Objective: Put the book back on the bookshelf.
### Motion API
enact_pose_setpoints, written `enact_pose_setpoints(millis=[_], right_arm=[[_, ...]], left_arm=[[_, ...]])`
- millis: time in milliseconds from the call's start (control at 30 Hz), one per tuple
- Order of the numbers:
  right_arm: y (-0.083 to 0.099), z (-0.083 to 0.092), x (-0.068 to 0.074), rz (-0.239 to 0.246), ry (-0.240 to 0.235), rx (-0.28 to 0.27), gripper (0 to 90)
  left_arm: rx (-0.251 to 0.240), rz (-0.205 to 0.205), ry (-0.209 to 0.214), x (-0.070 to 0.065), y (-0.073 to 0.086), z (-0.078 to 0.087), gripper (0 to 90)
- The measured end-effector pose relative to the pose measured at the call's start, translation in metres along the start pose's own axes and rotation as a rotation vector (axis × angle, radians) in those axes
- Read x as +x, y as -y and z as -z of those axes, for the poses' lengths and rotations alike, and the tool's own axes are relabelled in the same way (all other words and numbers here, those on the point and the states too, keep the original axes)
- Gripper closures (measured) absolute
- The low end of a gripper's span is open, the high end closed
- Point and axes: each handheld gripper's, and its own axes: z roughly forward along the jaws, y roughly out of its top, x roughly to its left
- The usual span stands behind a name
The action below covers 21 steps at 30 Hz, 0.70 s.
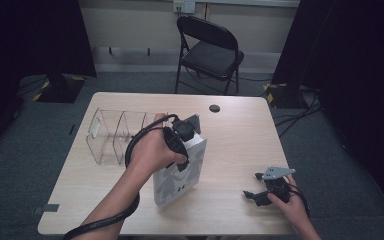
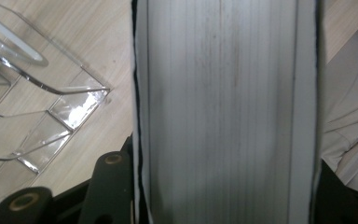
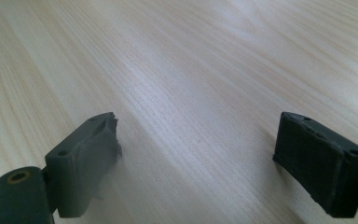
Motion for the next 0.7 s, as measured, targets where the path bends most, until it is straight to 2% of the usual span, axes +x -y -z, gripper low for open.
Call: enact_pose_setpoints(millis=[33,133,167,300,333,400,500,700], right_arm=[[0.0,0.0,0.0,-0.001,0.0,0.001,12.1],[0.0,0.0,0.0,-0.001,0.0,0.001,12.1],[0.0,0.0,0.0,-0.001,0.0,0.001,12.0],[0.0,0.0,0.0,-0.001,0.0,0.001,12.1],[0.0,0.0,0.0,0.0,0.0,0.0,12.0],[0.0,0.0,0.0,-0.001,0.0,0.001,12.0],[0.0,0.0,0.0,-0.001,0.0,0.001,12.0],[0.0,0.0,0.0,-0.001,0.0,0.001,12.0]], left_arm=[[-0.013,0.011,0.003,0.0,0.001,0.0,53.3],[-0.007,0.01,0.0,0.002,0.003,0.001,53.3],[-0.016,0.026,0.001,0.003,0.006,0.001,53.3],[-0.008,0.011,-0.004,0.005,0.009,0.001,53.3],[-0.017,0.028,-0.004,0.005,0.01,0.001,53.3],[-0.004,0.017,-0.005,0.006,0.011,0.002,53.3],[-0.002,0.035,-0.002,0.008,0.013,0.001,53.3],[-0.011,0.042,-0.005,0.011,0.019,0.003,53.3]])
